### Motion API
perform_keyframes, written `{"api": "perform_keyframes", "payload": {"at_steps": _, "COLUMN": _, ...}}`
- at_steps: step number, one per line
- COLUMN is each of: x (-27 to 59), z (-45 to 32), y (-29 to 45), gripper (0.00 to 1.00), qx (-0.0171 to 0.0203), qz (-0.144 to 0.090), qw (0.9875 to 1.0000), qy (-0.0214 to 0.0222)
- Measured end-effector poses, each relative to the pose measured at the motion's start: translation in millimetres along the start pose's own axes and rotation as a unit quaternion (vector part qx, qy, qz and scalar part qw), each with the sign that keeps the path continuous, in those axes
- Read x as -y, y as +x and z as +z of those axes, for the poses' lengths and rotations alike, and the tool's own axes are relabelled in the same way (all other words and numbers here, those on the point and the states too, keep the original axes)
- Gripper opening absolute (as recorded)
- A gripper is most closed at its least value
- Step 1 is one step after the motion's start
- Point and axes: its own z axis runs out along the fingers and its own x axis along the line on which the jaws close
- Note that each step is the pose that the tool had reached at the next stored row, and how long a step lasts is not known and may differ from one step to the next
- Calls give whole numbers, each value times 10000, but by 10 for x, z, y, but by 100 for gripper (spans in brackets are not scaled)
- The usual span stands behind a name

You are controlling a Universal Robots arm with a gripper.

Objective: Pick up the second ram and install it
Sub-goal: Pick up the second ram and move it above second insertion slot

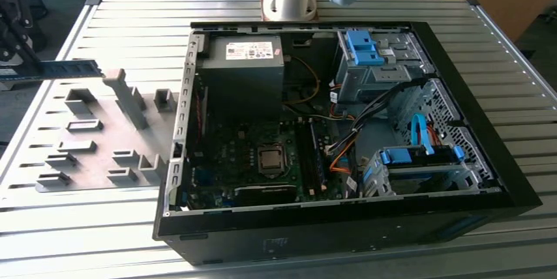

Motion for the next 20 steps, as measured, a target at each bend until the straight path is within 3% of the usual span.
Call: {"api": "perform_keyframes", "payload": {"at_steps": 20, "x": 367, "z": -5, "y": 1, "gripper": 14, "qx": 0, "qz": 0, "qw": 10000, "qy": 0}}
